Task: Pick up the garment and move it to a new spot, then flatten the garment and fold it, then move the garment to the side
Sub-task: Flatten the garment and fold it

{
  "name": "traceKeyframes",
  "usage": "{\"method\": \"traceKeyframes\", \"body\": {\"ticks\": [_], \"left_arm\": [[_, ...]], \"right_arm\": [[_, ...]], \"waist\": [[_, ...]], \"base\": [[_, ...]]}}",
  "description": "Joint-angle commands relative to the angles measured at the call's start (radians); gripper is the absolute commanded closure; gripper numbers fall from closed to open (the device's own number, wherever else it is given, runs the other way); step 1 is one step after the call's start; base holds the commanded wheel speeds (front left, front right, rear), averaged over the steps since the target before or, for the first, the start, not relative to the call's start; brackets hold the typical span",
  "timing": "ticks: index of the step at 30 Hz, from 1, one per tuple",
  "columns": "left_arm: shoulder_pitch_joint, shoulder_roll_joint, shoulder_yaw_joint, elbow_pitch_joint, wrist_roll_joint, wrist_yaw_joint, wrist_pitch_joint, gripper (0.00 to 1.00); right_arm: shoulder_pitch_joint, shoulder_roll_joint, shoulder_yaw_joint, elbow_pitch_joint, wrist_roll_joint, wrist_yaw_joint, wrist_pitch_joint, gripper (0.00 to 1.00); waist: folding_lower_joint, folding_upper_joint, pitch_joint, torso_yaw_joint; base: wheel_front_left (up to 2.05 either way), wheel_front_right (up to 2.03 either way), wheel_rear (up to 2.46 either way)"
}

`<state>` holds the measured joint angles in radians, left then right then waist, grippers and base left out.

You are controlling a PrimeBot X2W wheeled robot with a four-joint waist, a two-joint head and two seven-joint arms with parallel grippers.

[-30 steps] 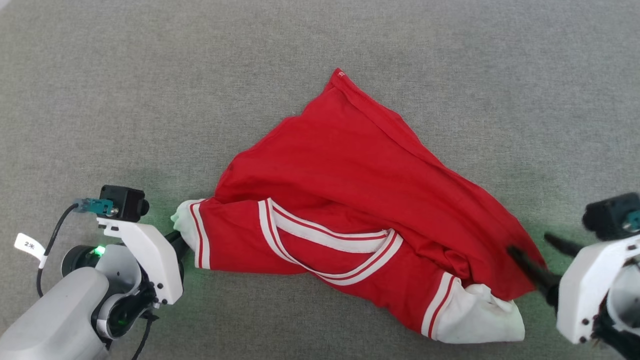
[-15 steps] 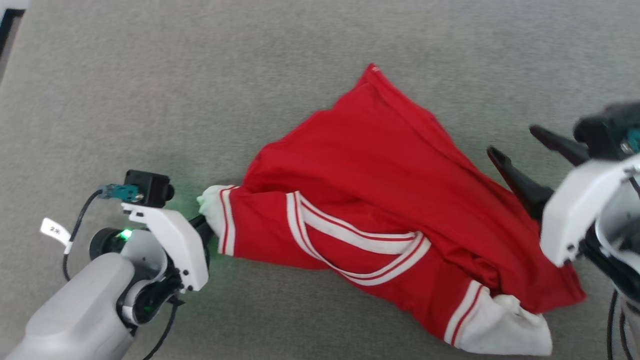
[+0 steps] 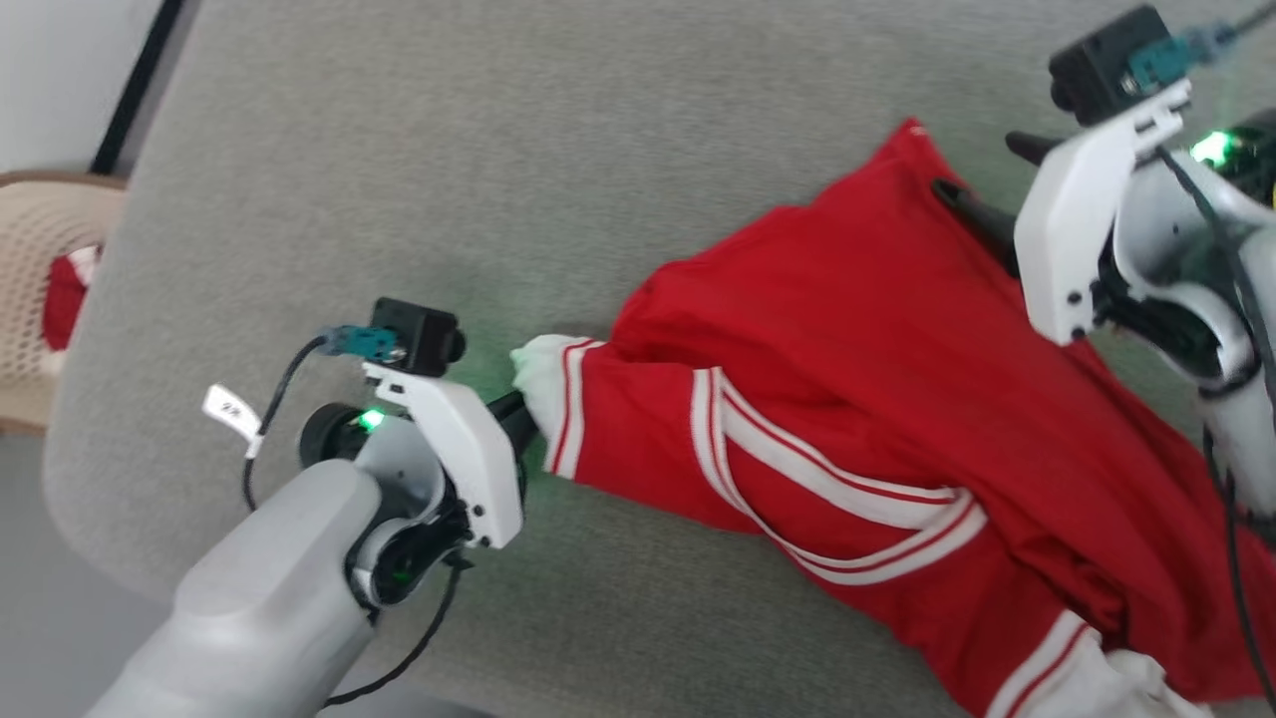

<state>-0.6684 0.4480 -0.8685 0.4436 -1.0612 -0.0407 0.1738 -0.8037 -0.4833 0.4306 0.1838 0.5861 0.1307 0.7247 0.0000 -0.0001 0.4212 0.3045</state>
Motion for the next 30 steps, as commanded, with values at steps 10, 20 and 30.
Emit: {"method": "traceKeyframes", "body": {"ticks": [10,20,30], "left_arm": [[-0.026,-0.095,-0.049,0.109,0.01,-0.049,-0.018,1.0],[-0.113,-0.036,-0.031,0.17,-0.015,-0.074,0.007,1.0],[-0.305,0.14,0.025,0.053,0.004,-0.029,0.148,1.0]], "right_arm": [[-0.196,-0.004,0.252,0.326,0.12,0.0,0.212,0.0],[-0.278,-0.02,0.326,0.443,0.227,0.0,0.218,1.0],[-0.341,-0.081,0.256,0.342,0.252,0.0,0.052,1.0]], "waist": [[0.0,0.0001,0.037,0.117],[0.0,0.0001,-0.031,0.075],[0.0,0.0001,-0.102,-0.041]], "base": [[0.0,0.0,0.0],[0.0,0.0,0.0],[0.0,0.0,0.0]]}}
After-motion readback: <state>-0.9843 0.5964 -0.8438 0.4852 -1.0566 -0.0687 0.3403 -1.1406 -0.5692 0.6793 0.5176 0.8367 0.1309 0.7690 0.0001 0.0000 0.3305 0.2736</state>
